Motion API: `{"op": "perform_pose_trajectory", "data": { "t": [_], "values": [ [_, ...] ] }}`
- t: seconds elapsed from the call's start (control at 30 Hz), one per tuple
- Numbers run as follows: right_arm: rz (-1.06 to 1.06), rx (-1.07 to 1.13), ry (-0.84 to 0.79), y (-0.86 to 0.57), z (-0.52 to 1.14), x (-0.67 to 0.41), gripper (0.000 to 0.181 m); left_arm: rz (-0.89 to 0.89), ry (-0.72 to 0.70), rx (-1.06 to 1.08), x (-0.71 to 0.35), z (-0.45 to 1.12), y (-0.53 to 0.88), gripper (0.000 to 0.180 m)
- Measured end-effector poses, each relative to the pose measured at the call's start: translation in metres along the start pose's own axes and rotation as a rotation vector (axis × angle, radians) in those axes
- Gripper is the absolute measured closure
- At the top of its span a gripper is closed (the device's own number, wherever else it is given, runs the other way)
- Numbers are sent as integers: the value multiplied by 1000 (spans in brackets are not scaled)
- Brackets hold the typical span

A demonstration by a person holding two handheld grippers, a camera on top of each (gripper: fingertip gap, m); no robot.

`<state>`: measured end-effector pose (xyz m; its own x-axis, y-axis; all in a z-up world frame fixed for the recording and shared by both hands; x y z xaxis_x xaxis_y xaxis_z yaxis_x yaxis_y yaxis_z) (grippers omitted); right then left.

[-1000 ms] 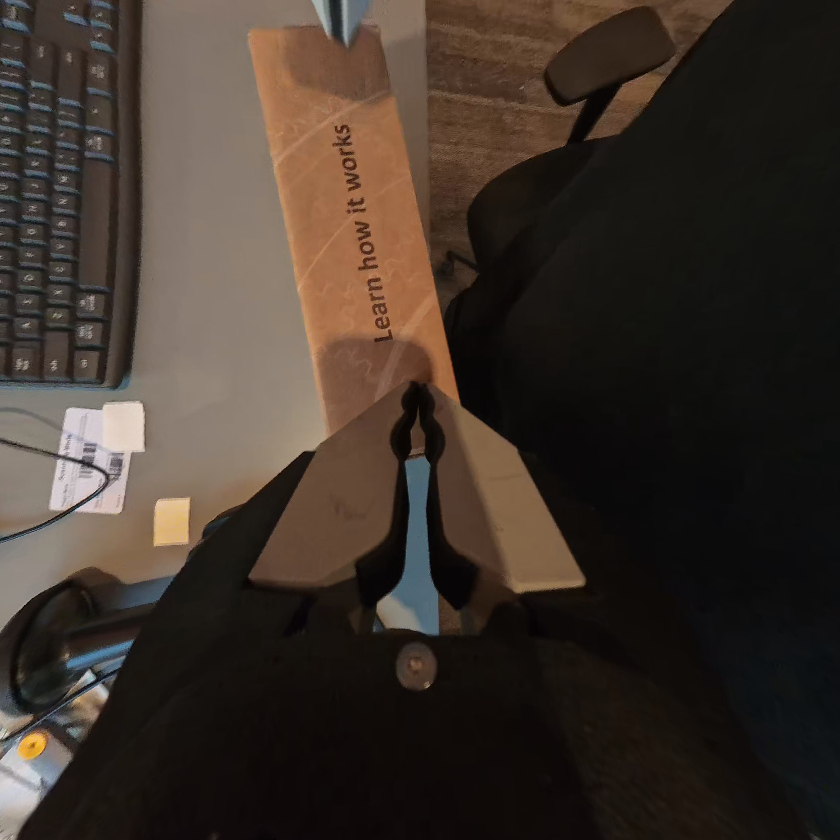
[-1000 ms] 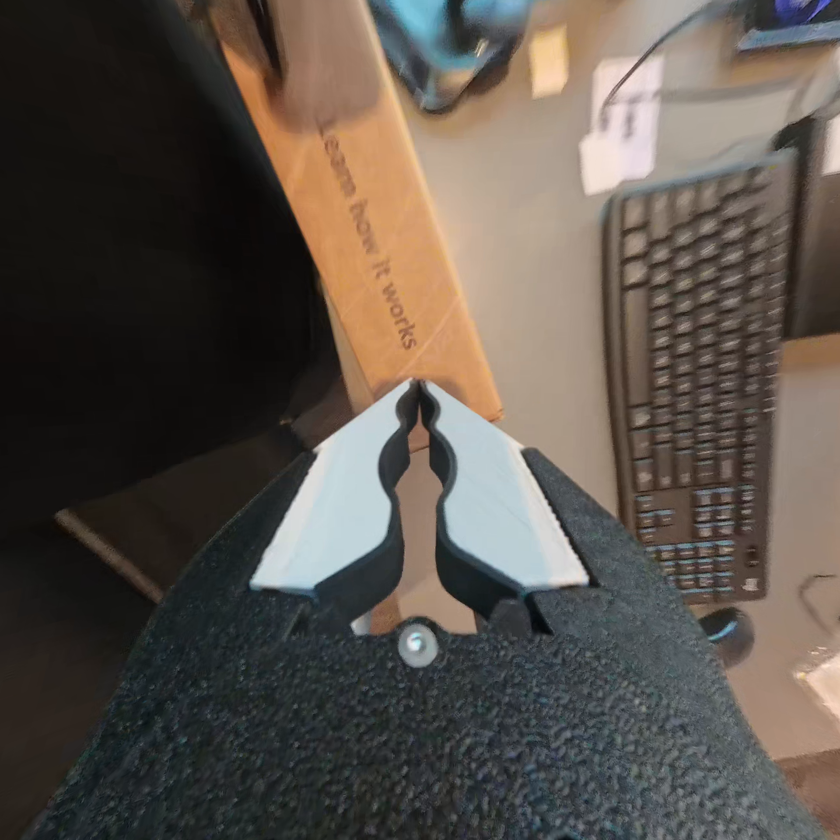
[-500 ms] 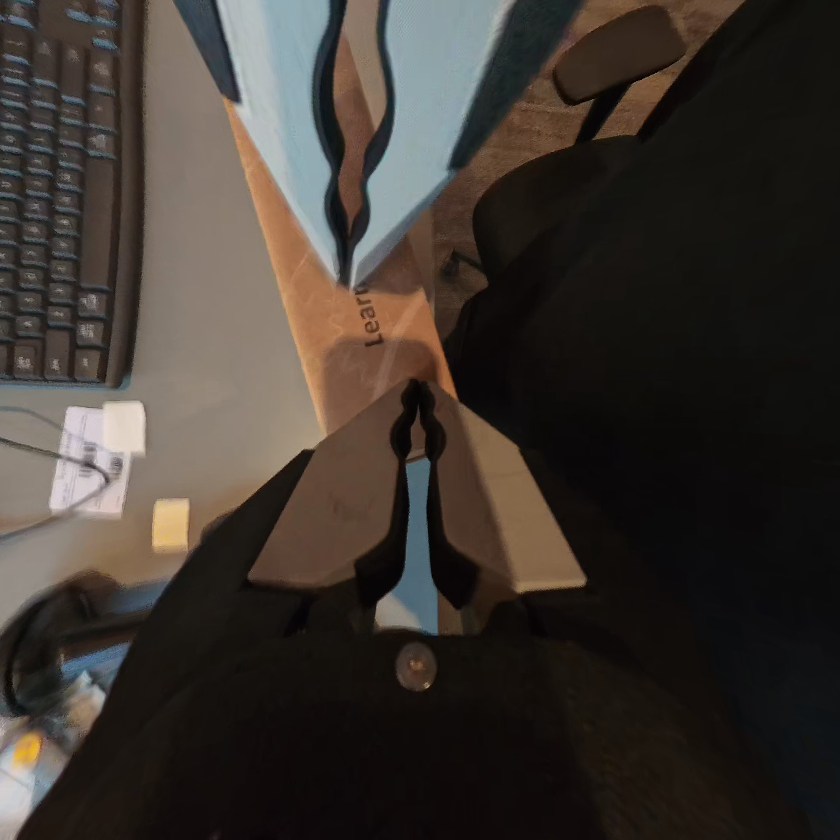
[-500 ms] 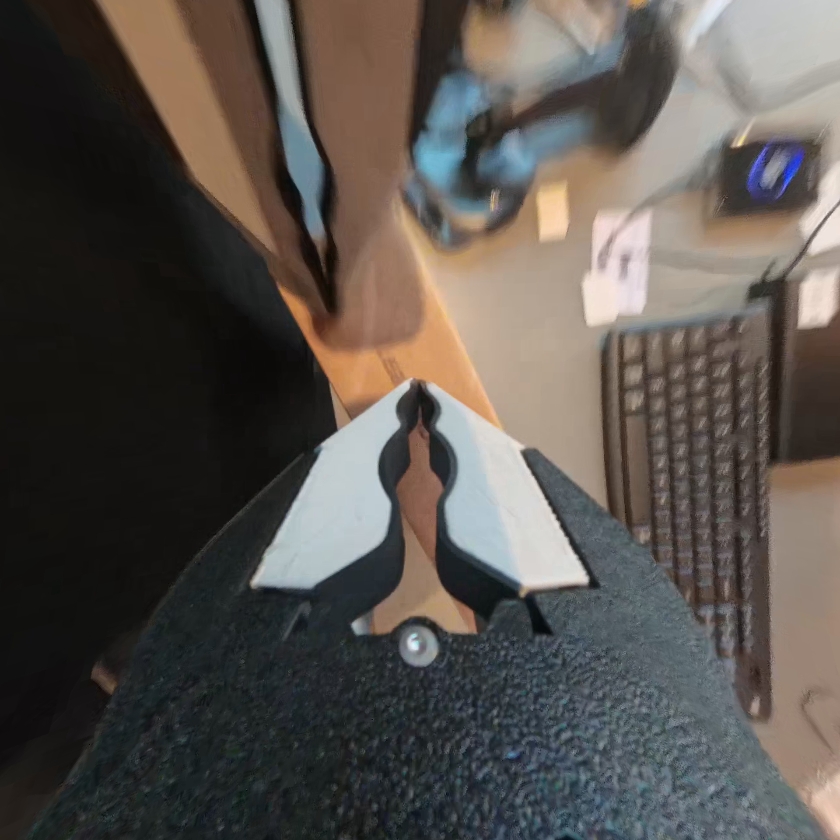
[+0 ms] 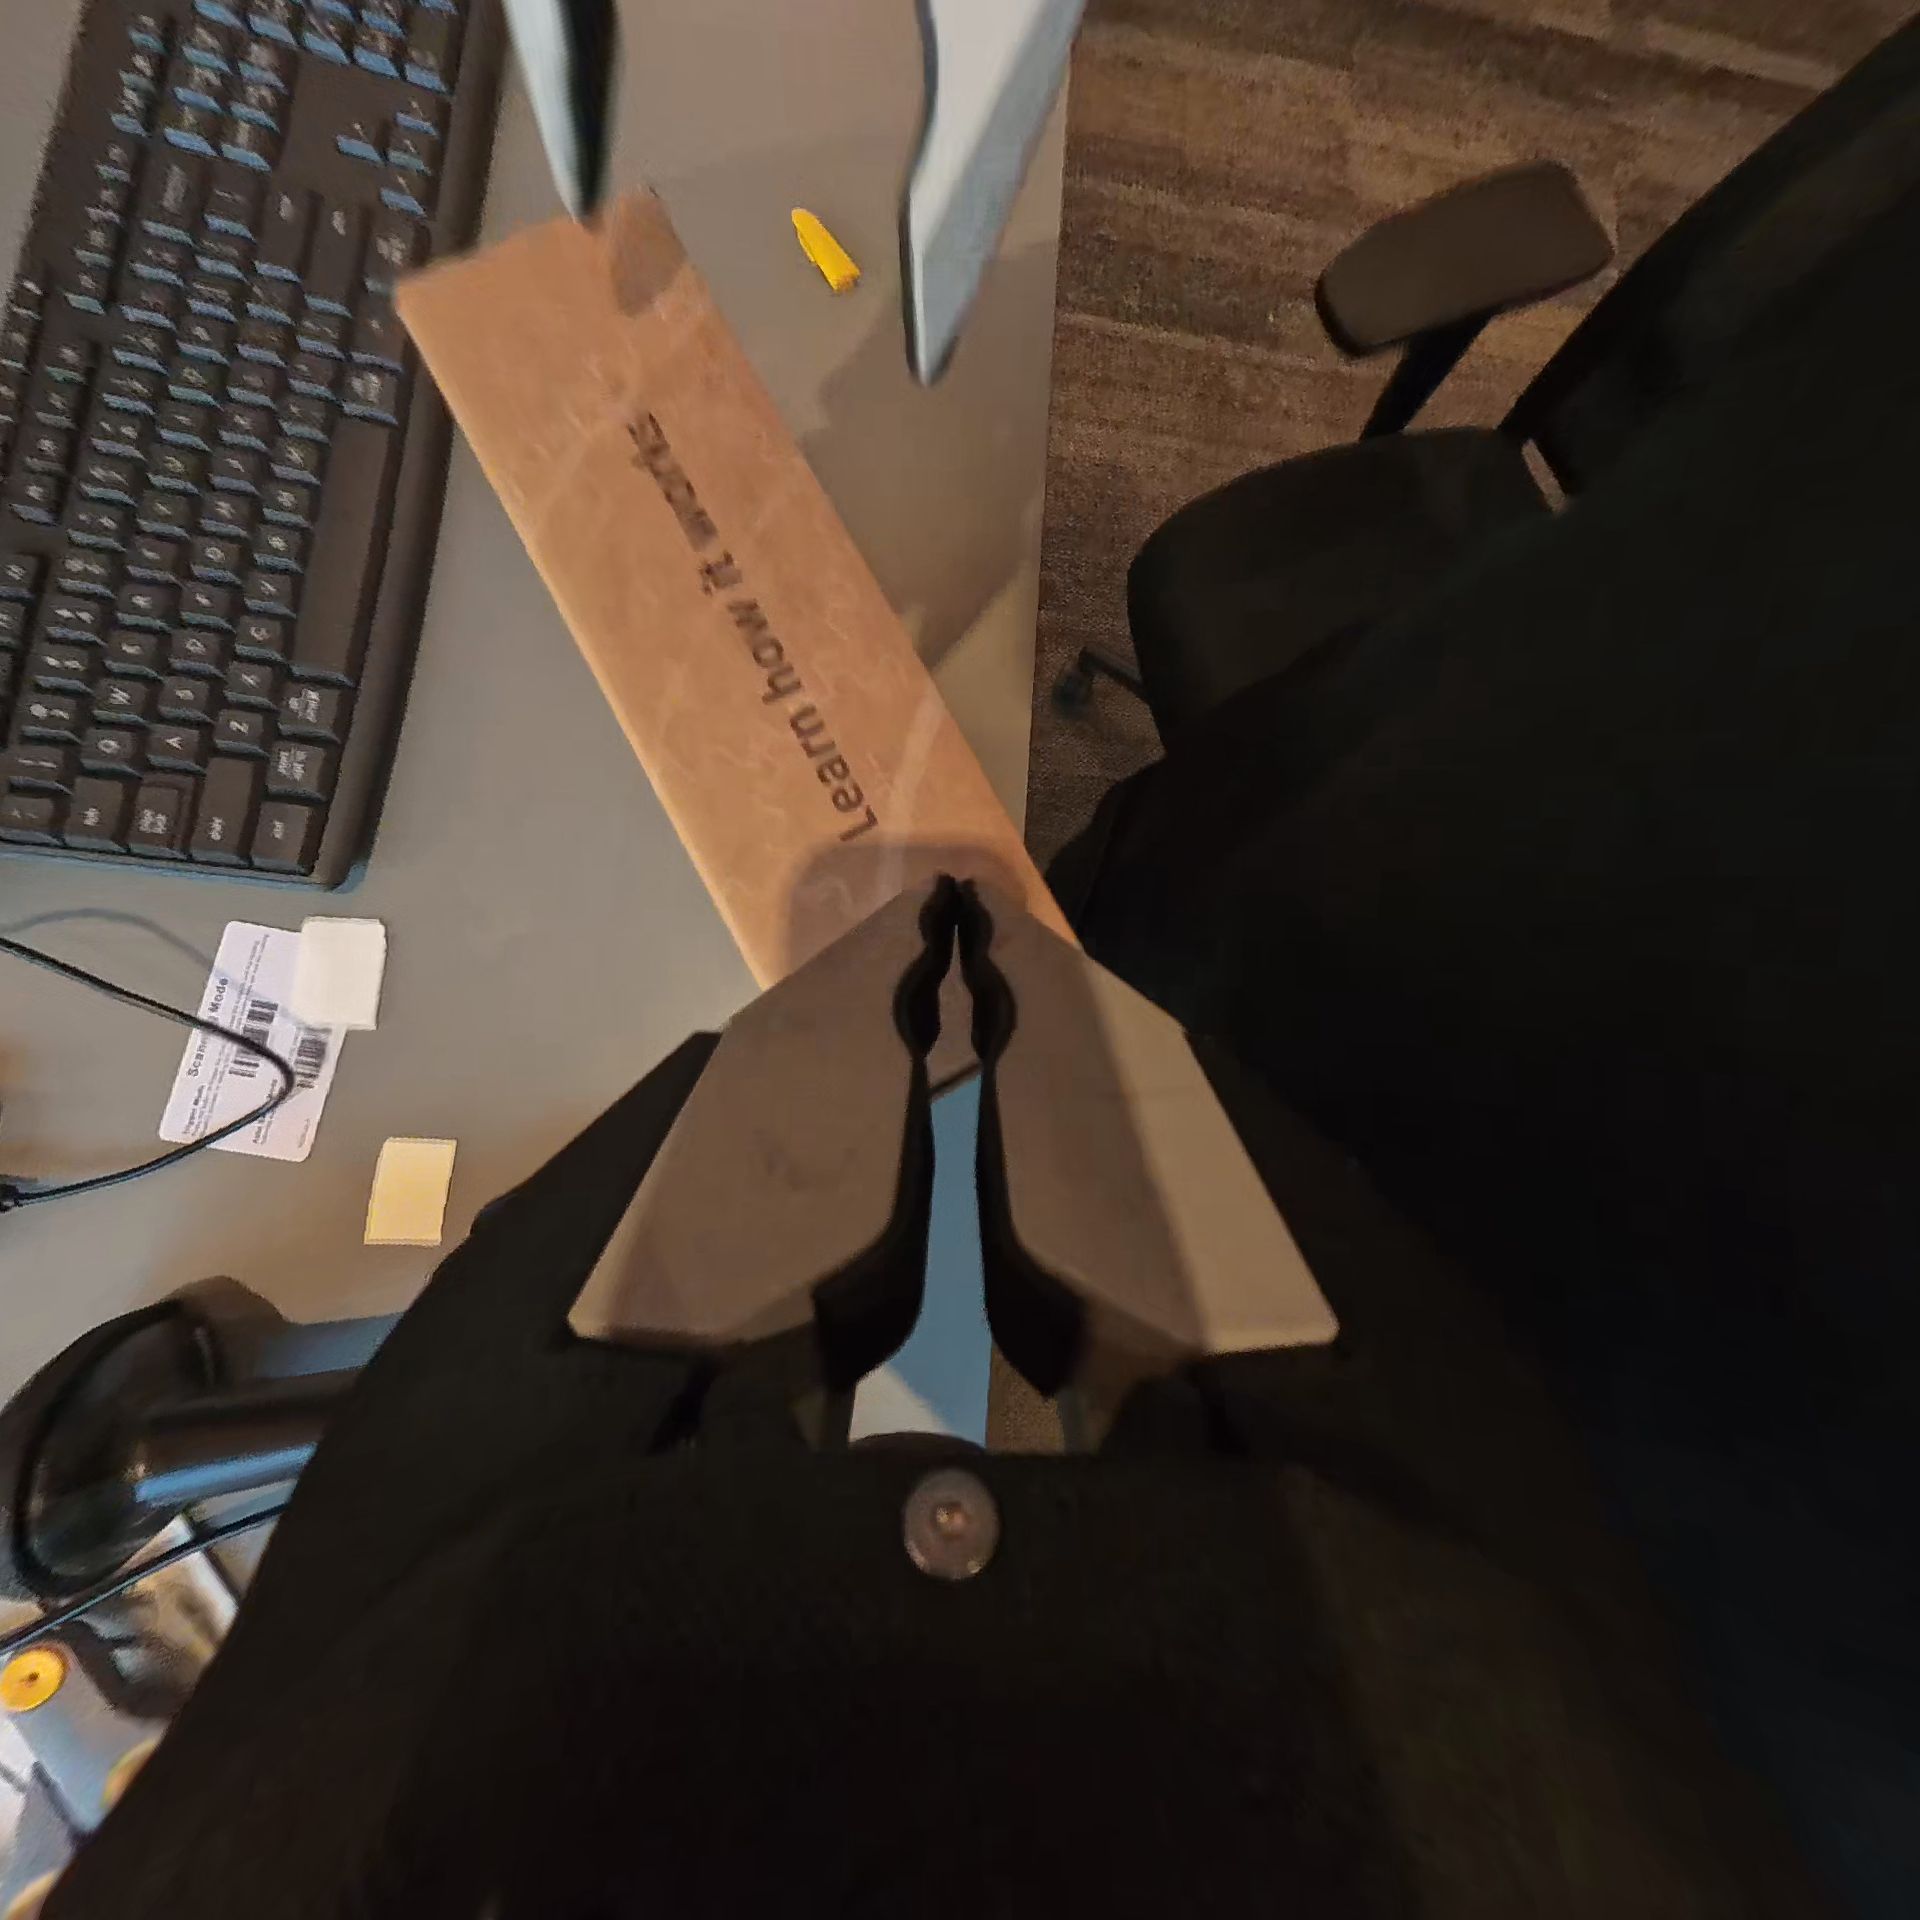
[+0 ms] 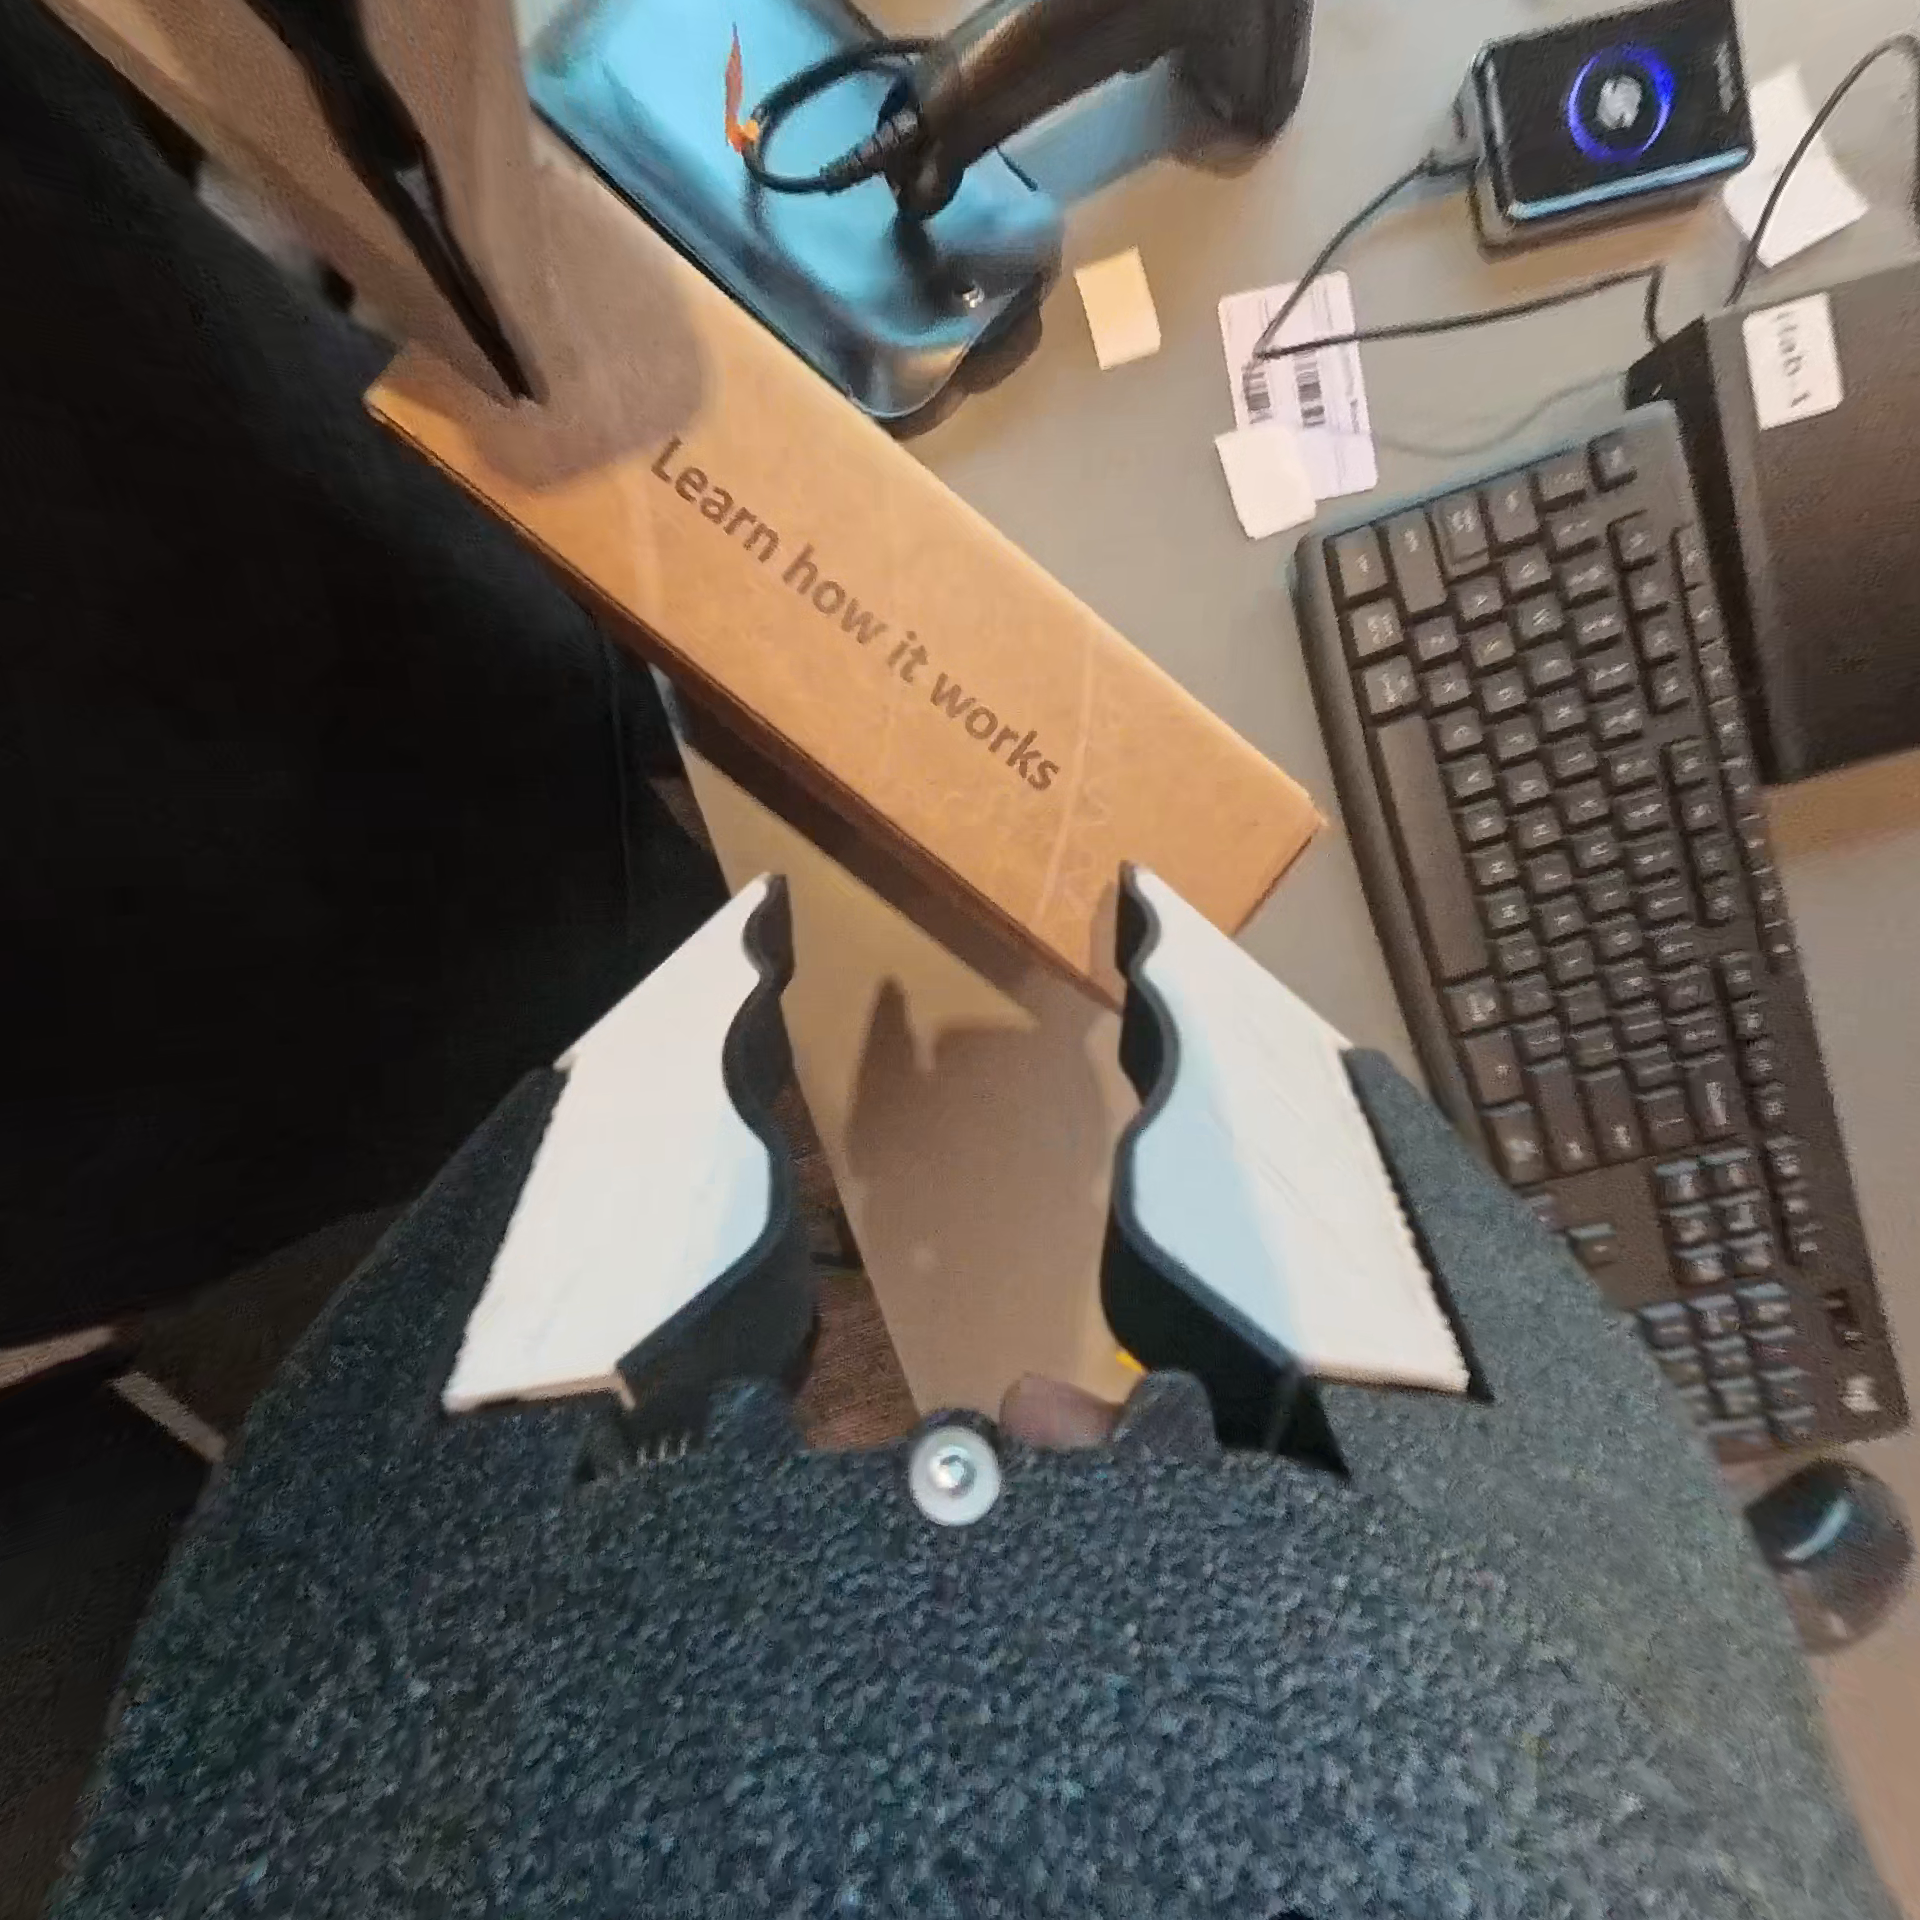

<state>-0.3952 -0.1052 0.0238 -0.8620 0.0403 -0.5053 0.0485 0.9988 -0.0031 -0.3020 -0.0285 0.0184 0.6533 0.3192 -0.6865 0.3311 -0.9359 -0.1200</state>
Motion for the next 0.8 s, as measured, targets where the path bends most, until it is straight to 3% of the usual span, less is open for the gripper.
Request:
{"op": "perform_pose_trajectory", "data": {
  "t": [0.13, 0.33, 0.37, 0.4, 0.43, 0.47, 0.5, 0.57, 0.7, 0.8],
  "values": [
    [61, 34, -47, 1, 15, 4, 125, -83, -99, -97, -35, -7, 13, 180],
    [116, 81, -98, 1, 15, 0, 127, -212, 102, -217, -22, 22, 43, 180],
    [119, 83, -106, 1, 15, 1, 127, -225, 83, -204, -26, 24, 41, 162],
    [124, 87, -113, 1, 13, 3, 127, -230, 56, -134, -33, 24, 29, 101],
    [131, 91, -129, 0, 12, 4, 127, -254, 31, -91, -38, 22, 22, 82],
    [141, 90, -153, 0, 10, 5, 127, -285, 1, -82, -43, 18, 20, 98],
    [154, 84, -176, 0, 9, 6, 127, -300, -22, -73, -47, 14, 19, 101],
    [175, 75, -217, 0, 7, 8, 127, -309, -4, -98, -42, 11, 21, 93],
    [210, 35, -290, 2, 4, 10, 128, -355, 198, -102, -5, 31, 12, 79],
    [228, 2, -344, 0, 4, 11, 132, -366, 402, -111, 35, 48, 5, 84]
  ]
}}
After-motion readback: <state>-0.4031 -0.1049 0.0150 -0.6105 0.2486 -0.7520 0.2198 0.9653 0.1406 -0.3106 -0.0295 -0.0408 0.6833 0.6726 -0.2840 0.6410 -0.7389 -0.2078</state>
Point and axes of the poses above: each gripper's, where its closed fingertips meet, z out along the fingers, x out of its underside, y = z × x across the jaws, the point moved 1 cm from there along -z, back along the fingers, and after that the axes turned 3 degrees about -y, right-handed, at the moved point
